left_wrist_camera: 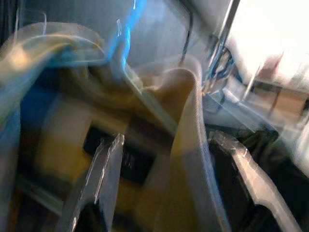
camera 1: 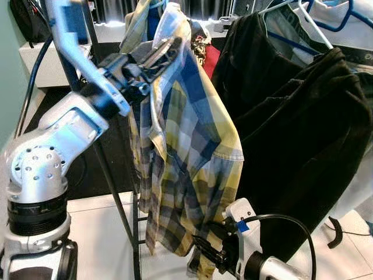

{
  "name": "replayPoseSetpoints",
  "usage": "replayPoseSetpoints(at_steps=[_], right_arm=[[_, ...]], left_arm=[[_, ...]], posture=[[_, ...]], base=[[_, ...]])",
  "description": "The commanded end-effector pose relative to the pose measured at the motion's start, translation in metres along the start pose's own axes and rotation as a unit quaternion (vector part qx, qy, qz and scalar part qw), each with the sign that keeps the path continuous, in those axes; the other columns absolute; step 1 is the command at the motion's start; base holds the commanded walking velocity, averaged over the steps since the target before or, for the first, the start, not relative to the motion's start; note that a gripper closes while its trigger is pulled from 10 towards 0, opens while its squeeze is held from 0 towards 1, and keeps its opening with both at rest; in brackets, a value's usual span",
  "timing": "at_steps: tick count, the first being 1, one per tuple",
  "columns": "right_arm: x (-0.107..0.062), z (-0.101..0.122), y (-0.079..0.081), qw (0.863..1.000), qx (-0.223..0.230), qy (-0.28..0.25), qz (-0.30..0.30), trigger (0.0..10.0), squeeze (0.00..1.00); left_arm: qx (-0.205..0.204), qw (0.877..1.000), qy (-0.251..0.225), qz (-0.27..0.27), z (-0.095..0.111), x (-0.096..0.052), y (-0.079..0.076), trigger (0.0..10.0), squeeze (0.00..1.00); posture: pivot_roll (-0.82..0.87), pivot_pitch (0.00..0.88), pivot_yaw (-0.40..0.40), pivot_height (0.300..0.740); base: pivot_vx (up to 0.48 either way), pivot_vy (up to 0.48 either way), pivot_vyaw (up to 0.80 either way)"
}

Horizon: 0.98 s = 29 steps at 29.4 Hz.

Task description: Hang hanger

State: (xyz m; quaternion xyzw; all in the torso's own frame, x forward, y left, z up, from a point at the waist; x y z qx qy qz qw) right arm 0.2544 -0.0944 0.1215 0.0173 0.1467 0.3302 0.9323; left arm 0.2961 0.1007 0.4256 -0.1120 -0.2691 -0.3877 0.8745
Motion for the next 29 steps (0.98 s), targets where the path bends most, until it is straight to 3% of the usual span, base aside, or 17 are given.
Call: replayPoseSetpoints(at_steps=[1,3,5,7,11,22,26,27,28,29], right_arm=[[0.001,-0.005,0.001,1.0,0.0,0.008,0.003,10.0,0.0],[0.001,-0.005,0.0,1.0,-0.001,0.008,0.003,10.0,0.0],[0.001,-0.005,0.001,1.0,-0.003,0.008,0.004,10.0,0.0],[0.001,-0.005,0.001,1.0,-0.003,0.008,0.004,10.0,0.0],[0.002,-0.005,0.001,1.0,-0.004,0.008,0.005,10.0,0.0],[0.002,-0.006,0.002,1.0,-0.004,0.007,0.005,10.0,0.0],[0.003,-0.006,0.004,1.0,-0.005,0.007,0.01,10.0,0.0],[0.003,-0.006,0.004,1.0,-0.005,0.007,0.01,10.0,0.0],[0.003,-0.006,0.004,1.0,-0.006,0.007,0.01,10.0,0.0],[0.003,-0.006,0.004,1.0,-0.006,0.007,0.01,10.0,0.0]], left_arm=[[0.049,0.999,0.011,0.008,0.004,0.004,-0.003,10.0,0.0],[0.061,0.998,0.013,0.012,0.005,0.004,-0.002,10.0,0.0],[0.118,0.991,0.033,0.044,0.005,0.006,0.005,10.0,0.0],[0.137,0.988,0.039,0.054,0.006,0.006,0.007,10.0,0.0],[0.146,0.986,0.023,0.079,0.014,0.008,0.011,10.0,0.0],[0.158,0.984,0.026,0.083,0.018,0.008,0.011,10.0,0.0],[0.222,0.969,0.06,0.092,0.022,-0.002,0.014,10.0,0.0],[0.222,0.969,0.06,0.092,0.022,-0.002,0.014,10.0,0.0],[0.257,0.96,0.066,0.091,0.022,-0.005,0.015,7.3,0.0],[0.257,0.96,0.066,0.091,0.022,-0.005,0.015,7.3,0.0]], posture=[[0.02,0.212,-0.004,0.74],[0.02,0.212,-0.004,0.74],[0.02,0.212,-0.005,0.74],[0.02,0.212,-0.005,0.74],[0.02,0.212,-0.005,0.74],[0.02,0.209,-0.004,0.74],[0.02,0.2,-0.011,0.74],[0.02,0.2,-0.011,0.74],[0.02,0.197,-0.013,0.74],[0.02,0.197,-0.013,0.74]], base=[[0.0,0.0,0.0],[0.0,0.0,0.0],[0.0,0.0,0.0],[0.0,0.0,0.0],[0.0,0.0,0.0],[0.0,0.0,0.0],[0.0,0.0,0.0],[0.0,0.0,0.0],[0.0,0.0,0.0],[0.0,0.0,0.0]])
Point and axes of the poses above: a point about 5 cm out from each wrist's last joint towards the gripper, its own x axis pointing out of the wrist towards the gripper, its own z axis along the axis of the wrist's last joint, y = z × x, the point moved 4 cm from there along x, pointing out of the wrist towards the gripper, and after that the axes turned 3 degrees about x, right-handed, at the moved point
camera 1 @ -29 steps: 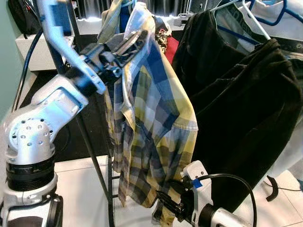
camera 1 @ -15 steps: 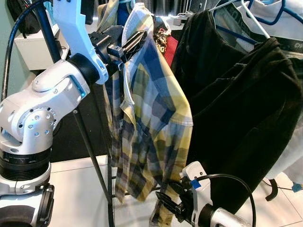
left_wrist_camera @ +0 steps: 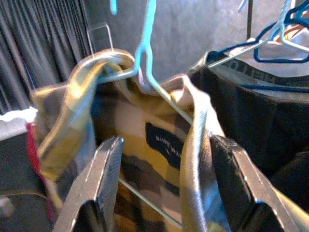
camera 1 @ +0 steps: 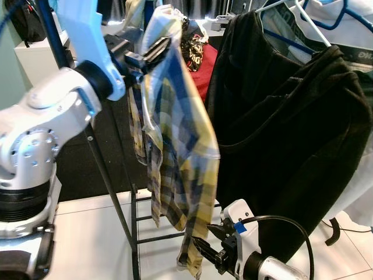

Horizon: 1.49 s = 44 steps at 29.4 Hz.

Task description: Hang hanger

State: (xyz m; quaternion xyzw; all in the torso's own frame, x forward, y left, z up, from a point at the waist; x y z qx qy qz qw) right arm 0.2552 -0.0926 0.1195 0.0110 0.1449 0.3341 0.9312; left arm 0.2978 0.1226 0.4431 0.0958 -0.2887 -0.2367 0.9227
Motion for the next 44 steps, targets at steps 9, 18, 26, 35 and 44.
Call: replayPoseSetpoints(at_steps=[9,18,26,35,44], right_arm=[[0.001,-0.004,0.003,1.0,-0.002,0.006,0.008,10.0,0.0],[0.0,-0.004,0.001,1.0,-0.006,0.007,0.006,10.0,0.0],[0.0,-0.004,0.001,1.0,-0.007,0.007,0.007,10.0,0.0],[0.0,-0.004,0.002,1.0,-0.009,0.009,0.007,10.0,0.0],[0.0,-0.004,0.002,1.0,-0.008,0.008,0.007,10.0,0.0]], left_arm=[[0.063,0.998,0.013,0.014,-0.008,-0.006,0.006,0.0,0.0],[0.105,0.994,0.01,0.012,-0.011,-0.007,0.004,0.0,0.0],[0.173,0.985,0.005,0.02,-0.009,-0.008,0.007,0.8,0.0],[0.366,0.925,-0.05,0.092,0.013,-0.012,0.018,1.1,0.0],[0.448,0.881,-0.106,0.106,0.028,-0.016,0.013,0.0,0.0]], posture=[[0.02,0.19,-0.012,0.74],[0.01,0.196,-0.017,0.74],[0.01,0.199,-0.017,0.74],[0.01,0.206,-0.015,0.74],[0.02,0.209,-0.014,0.74]], base=[[0.0,0.0,0.0],[0.0,0.0,0.0],[0.0,0.0,0.0],[0.0,0.0,0.0],[0.0,0.0,0.0]])
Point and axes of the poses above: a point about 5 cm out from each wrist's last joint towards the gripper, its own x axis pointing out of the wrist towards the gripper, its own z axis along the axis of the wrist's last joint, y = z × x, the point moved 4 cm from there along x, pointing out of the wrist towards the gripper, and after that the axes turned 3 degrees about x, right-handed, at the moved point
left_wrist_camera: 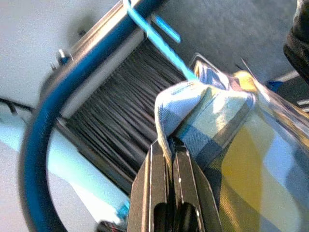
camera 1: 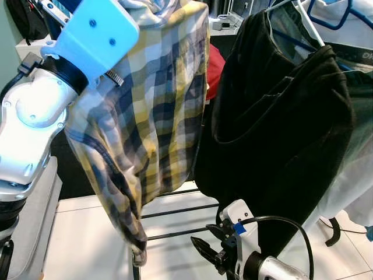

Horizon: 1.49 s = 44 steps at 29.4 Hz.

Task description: Hang hanger

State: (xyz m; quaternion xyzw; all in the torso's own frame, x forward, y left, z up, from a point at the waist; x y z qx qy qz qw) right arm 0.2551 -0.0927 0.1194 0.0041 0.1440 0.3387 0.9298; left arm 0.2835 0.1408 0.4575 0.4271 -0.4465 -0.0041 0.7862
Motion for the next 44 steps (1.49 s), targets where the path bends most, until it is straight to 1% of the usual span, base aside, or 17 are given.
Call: replayPoseSetpoints(at_steps=[1,16,17,18,19,20,24,25,28,29,32,34,36,38,39,43,44], right_arm=[[0.0,-0.004,0.003,1.0,-0.001,0.007,0.003,10.0,0.0],[0.0,-0.004,0.002,1.0,-0.003,0.007,0.002,10.0,0.0],[0.0,-0.004,0.002,1.0,-0.003,0.007,0.002,10.0,0.0],[0.0,-0.004,0.002,1.0,-0.002,0.007,0.001,10.0,0.0],[0.0,-0.004,0.002,1.0,-0.002,0.007,0.001,10.0,0.0],[-0.001,-0.004,0.001,1.0,-0.002,0.007,0.001,10.0,0.0],[0.0,-0.004,0.001,1.0,-0.002,0.008,0.001,10.0,0.0],[0.0,-0.004,0.001,1.0,-0.002,0.008,0.001,10.0,0.0],[0.0,-0.004,0.001,1.0,-0.002,0.008,0.001,10.0,0.0],[0.0,-0.004,0.001,1.0,-0.003,0.008,0.001,10.0,0.0],[0.0,-0.005,0.001,1.0,-0.003,0.009,0.001,10.0,0.0],[0.0,-0.005,0.002,1.0,-0.003,0.01,0.002,10.0,0.0],[0.0,-0.006,0.002,1.0,-0.003,0.01,0.002,10.0,0.0],[0.0,-0.006,0.002,1.0,-0.003,0.01,0.002,10.0,0.0],[0.001,-0.006,0.002,1.0,-0.003,0.011,0.004,10.0,0.0],[0.001,-0.006,0.002,1.0,-0.003,0.011,0.004,10.0,0.0],[0.001,-0.006,0.003,1.0,-0.005,0.012,0.005,10.0,0.0]], left_arm=[[0.026,0.999,-0.022,0.012,0.007,-0.002,0.007,0.0,0.0],[0.061,0.997,-0.04,-0.001,0.004,-0.01,-0.009,0.6,0.0],[0.067,0.997,-0.036,0.003,0.002,-0.01,-0.01,10.0,0.0],[0.056,0.998,-0.036,0.012,0.001,-0.011,-0.009,10.0,0.41],[0.056,0.998,-0.036,0.012,0.001,-0.011,-0.009,10.0,0.41],[0.046,0.998,-0.035,0.017,-0.001,-0.011,-0.009,10.0,1.0],[0.056,0.998,-0.031,0.028,-0.003,-0.012,-0.006,10.0,1.0],[0.062,0.997,-0.028,0.033,-0.004,-0.012,-0.004,10.0,0.27],[0.066,0.997,-0.027,0.037,-0.005,-0.012,-0.003,10.0,0.27],[0.059,0.997,-0.028,0.04,-0.006,-0.013,-0.002,10.0,0.0],[-0.015,0.999,-0.03,0.043,-0.009,-0.013,-0.001,10.0,0.0],[-0.187,0.98,-0.057,0.048,-0.004,-0.014,0.002,10.0,0.0],[-0.264,0.961,-0.072,0.042,0.001,-0.015,0.001,10.0,0.0],[-0.264,0.961,-0.072,0.042,0.001,-0.015,0.001,10.0,0.0],[-0.394,0.914,-0.097,0.004,0.013,-0.013,-0.005,10.0,0.0],[-0.43,0.897,-0.102,-0.016,0.018,-0.012,-0.008,10.0,0.0],[-0.496,0.862,-0.1,-0.035,0.019,-0.006,-0.006,10.0,0.0]], posture=[[0.02,0.209,-0.014,0.74],[0.01,0.209,-0.011,0.74],[0.01,0.208,-0.011,0.74],[0.01,0.209,-0.011,0.74],[0.01,0.209,-0.011,0.74],[0.01,0.209,-0.011,0.74],[0.01,0.212,-0.011,0.74],[0.01,0.212,-0.011,0.74],[0.01,0.212,-0.011,0.74],[0.01,0.212,-0.011,0.74],[0.01,0.212,-0.011,0.74],[0.02,0.214,-0.012,0.74],[0.02,0.214,-0.013,0.74],[0.02,0.214,-0.013,0.74],[0.01,0.213,-0.016,0.74],[0.01,0.213,-0.016,0.74],[0.01,0.21,-0.017,0.74]], base=[[0.0,0.0,0.0],[0.0,0.0,0.0],[0.0,0.0,0.0],[0.0,0.0,0.0],[0.0,0.0,0.0],[0.0,0.0,0.0],[0.0,0.0,0.0],[0.0,0.0,0.0],[0.0,0.0,0.0],[0.0,0.0,0.0],[0.0,0.0,0.0],[0.0,0.0,0.0],[0.0,0.0,0.0],[0.0,0.0,0.0],[0.0,0.0,0.0],[0.0,0.0,0.0],[0.0,0.0,0.0]])
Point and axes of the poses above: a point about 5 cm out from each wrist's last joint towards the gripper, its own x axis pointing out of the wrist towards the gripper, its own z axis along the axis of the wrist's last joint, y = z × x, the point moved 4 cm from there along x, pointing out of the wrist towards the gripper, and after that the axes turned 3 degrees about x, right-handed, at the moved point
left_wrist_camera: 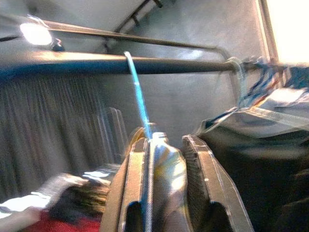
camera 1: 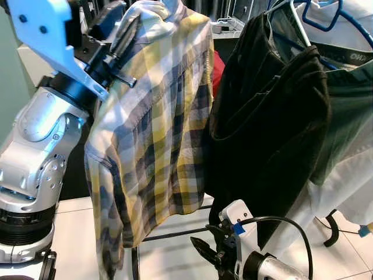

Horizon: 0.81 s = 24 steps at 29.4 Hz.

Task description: Hang hanger

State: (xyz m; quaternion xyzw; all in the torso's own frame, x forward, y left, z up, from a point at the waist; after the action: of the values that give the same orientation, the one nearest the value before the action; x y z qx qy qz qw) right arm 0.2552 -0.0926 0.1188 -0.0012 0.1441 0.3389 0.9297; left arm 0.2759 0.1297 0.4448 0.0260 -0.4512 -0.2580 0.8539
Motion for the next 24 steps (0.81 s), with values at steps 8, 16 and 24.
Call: replayPoseSetpoints(at_steps=[8,16,24], right_arm=[[-0.001,-0.006,0.002,1.0,-0.001,0.011,0.005,10.0,0.0],[-0.002,-0.009,0.004,1.0,-0.005,0.014,0.005,10.0,0.0],[-0.003,-0.01,0.005,1.0,-0.007,0.016,0.005,10.0,0.0]], left_arm=[[-0.029,1.0,-0.013,-0.003,0.019,0.018,0.015,10.0,0.0],[0.033,0.994,0.095,-0.038,0.022,0.039,0.04,10.0,0.0],[0.022,0.99,0.128,-0.045,0.009,0.04,0.031,10.0,1.0]], posture=[[0.02,0.209,-0.016,0.74],[0.02,0.201,-0.006,0.74],[0.02,0.201,-0.006,0.74]], base=[[0.0,0.0,0.0],[0.0,0.0,0.0],[0.0,0.0,0.0]])
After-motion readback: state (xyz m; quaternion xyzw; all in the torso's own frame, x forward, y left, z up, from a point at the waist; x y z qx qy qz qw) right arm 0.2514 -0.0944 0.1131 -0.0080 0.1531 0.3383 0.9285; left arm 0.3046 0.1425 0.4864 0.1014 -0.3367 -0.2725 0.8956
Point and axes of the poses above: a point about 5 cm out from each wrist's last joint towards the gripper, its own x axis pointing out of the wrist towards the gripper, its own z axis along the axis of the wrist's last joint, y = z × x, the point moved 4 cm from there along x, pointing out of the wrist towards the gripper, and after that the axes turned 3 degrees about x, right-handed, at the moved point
